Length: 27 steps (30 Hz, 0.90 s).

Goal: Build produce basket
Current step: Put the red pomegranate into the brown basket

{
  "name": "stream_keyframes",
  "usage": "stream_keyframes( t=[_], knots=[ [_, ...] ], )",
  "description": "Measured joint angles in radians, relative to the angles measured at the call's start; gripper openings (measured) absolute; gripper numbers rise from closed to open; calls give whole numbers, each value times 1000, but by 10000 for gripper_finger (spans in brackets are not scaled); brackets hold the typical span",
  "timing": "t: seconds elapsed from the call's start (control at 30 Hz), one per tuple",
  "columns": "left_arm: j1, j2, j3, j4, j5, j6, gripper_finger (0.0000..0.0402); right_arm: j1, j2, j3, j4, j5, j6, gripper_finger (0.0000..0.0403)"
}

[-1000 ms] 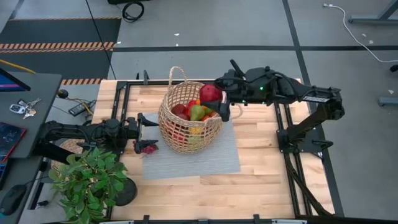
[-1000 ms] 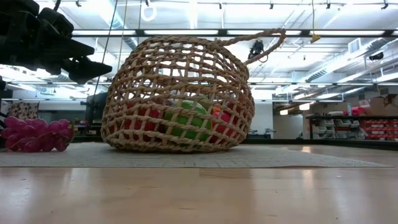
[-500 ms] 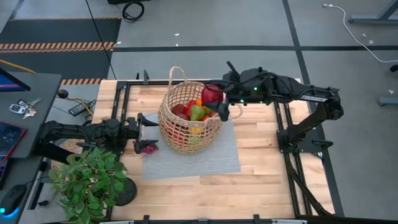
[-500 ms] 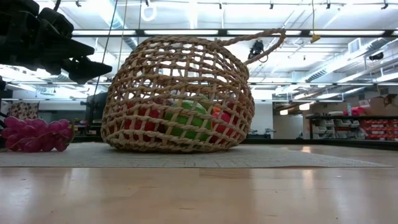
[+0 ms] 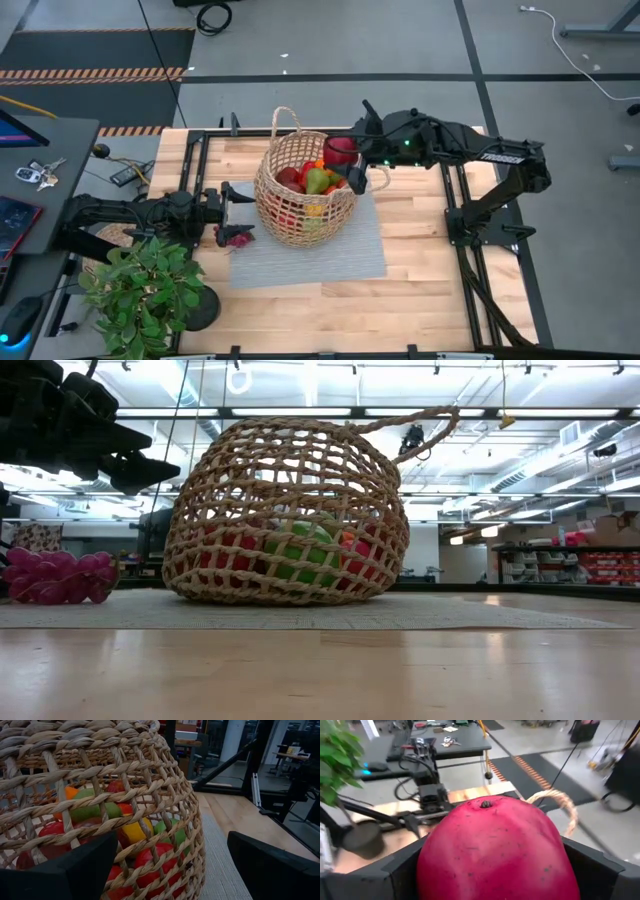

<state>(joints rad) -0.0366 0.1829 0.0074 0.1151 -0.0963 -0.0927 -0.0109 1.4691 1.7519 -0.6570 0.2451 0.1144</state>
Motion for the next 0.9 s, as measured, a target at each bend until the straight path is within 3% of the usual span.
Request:
stream_keyframes(
  t=[0.17, 0.4, 0.57, 0.73, 0.9],
  knots=[
    [0, 0, 0, 0, 0, 0, 386, 11, -1, 0, -6, 53, -215, 372],
    [0, 0, 0, 0, 0, 0, 386, 37, 3, -31, -30, 183, -677, 372],
    [0, 0, 0, 0, 0, 0, 386, 50, 3, -71, -40, 211, -934, 371],
    [0, 0, 0, 0, 0, 1, 386, 78, 3, -119, -31, 243, -1084, 372],
    [0, 0, 0, 0, 0, 1, 386, 130, 4, -159, -6, 374, -1227, 371]
  ],
)
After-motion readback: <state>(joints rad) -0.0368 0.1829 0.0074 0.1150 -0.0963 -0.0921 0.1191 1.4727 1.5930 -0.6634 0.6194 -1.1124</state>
